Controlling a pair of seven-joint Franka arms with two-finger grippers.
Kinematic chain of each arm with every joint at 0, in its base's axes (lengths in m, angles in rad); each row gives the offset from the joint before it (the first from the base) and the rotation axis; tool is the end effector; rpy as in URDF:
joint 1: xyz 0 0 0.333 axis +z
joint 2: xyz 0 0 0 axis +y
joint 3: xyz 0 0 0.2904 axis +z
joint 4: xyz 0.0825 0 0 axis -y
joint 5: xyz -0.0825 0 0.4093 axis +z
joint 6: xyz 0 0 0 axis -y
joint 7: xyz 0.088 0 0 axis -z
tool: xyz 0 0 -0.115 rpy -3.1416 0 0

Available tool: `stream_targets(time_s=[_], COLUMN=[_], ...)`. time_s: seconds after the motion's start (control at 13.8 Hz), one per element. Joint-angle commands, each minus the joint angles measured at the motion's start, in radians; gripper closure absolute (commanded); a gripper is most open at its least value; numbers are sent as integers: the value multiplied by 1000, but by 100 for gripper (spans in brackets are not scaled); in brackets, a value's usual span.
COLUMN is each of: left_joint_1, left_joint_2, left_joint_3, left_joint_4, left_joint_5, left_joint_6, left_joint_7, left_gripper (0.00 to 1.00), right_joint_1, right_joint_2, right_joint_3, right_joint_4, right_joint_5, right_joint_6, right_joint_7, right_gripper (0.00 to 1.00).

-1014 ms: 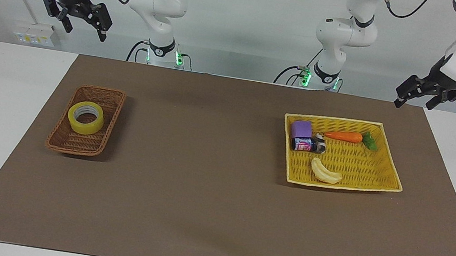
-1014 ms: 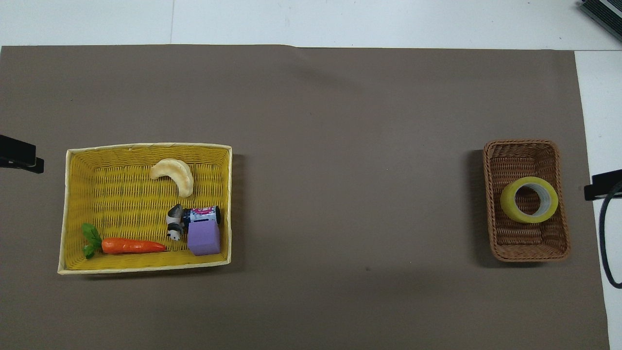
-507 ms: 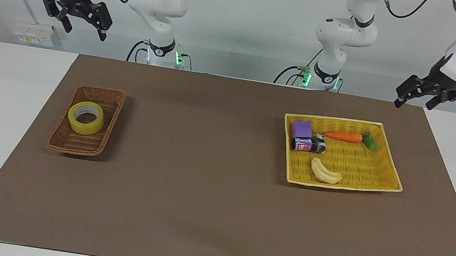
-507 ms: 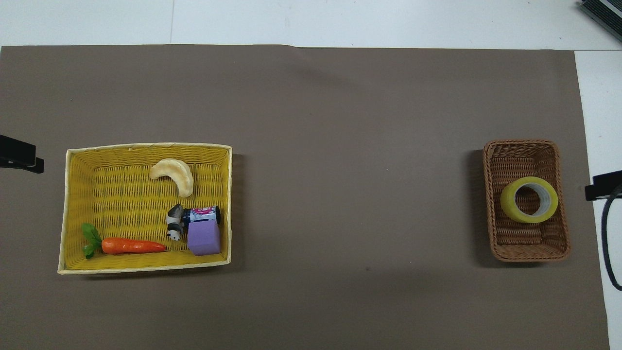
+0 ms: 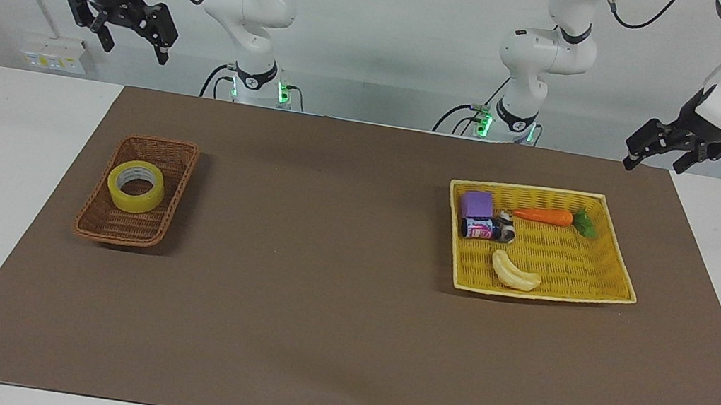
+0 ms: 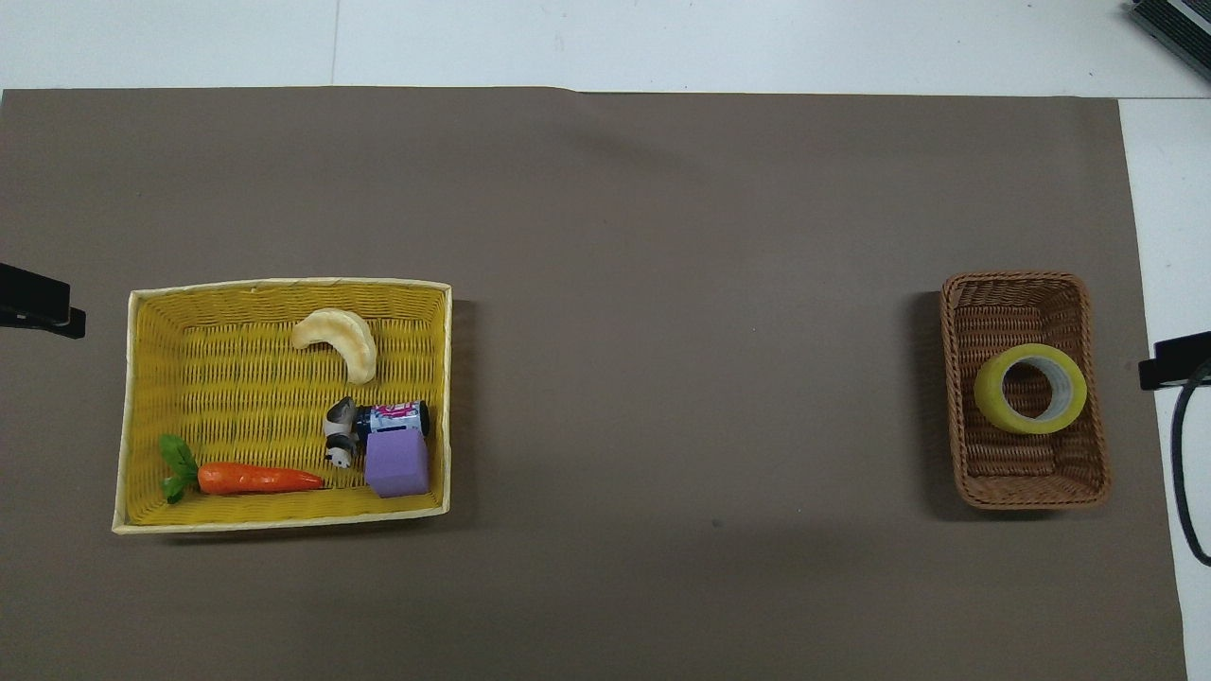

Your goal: Move tape to another basket

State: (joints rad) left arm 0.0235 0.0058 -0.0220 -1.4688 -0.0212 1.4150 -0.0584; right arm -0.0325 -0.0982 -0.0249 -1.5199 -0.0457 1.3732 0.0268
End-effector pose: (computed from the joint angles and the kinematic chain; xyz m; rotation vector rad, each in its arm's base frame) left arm 0.5647 -0.0018 0.6243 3.1194 0.0893 -0.0939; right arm 0.5272 -0.0370 0.6534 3.0955 -0.1423 -0.0762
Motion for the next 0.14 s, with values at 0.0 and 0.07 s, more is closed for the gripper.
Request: stream_targets(time_s=[0.0, 0.07], left_joint_1=[9, 9], left_joint_2=[-14, -14], left_joint_3=[-4, -4], left_joint_4=[-4, -4], left_joint_5=[-5, -5], left_joint_6=[-19, -19], left_joint_7=[2, 2], left_gripper=[0, 0], right_joint_1=[-9, -9], right_joint_2=[-8, -8], right_joint_3=[0, 0], right_joint_4=[0, 0], right_joint_5=[21, 21], right_joint_6=[3, 3], right_joint_7=[-16, -21], right_gripper=[0, 0])
